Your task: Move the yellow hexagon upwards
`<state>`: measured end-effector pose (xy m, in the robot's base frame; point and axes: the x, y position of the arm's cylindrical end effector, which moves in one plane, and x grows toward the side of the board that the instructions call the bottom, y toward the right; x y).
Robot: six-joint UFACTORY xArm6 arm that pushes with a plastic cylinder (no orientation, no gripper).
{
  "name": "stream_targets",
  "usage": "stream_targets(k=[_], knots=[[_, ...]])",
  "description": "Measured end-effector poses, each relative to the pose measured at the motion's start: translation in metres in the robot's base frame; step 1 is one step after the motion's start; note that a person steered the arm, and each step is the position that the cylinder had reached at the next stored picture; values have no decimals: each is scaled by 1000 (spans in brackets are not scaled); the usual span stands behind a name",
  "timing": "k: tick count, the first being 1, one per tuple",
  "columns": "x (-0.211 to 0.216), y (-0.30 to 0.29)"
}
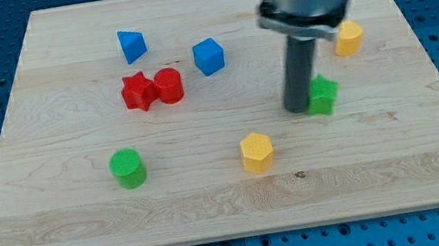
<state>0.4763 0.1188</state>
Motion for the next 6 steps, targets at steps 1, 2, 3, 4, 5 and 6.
stream_targets(k=[1,2,3,4,5,6], knots=[[3,15],[3,-43],[7,-115],[43,-144],[79,-125],[80,-73]])
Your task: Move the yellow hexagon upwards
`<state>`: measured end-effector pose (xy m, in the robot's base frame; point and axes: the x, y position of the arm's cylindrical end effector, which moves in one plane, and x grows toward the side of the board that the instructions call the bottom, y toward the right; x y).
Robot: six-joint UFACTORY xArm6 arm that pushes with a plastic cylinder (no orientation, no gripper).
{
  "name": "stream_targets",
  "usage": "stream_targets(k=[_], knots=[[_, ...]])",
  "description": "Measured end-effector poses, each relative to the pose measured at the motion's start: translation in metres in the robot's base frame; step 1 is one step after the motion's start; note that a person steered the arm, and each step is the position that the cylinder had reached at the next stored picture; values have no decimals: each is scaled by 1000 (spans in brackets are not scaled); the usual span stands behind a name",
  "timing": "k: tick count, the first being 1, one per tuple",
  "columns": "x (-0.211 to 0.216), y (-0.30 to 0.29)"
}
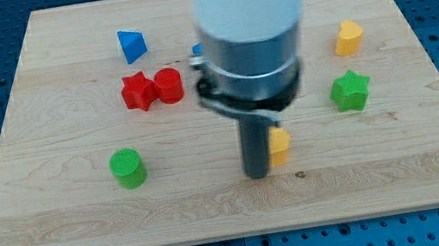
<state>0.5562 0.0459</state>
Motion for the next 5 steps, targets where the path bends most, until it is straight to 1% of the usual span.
stream_targets(k=[1,2,3,4,5], knots=[[-23,17],[-12,12],[17,22],[-1,51],[-47,52]])
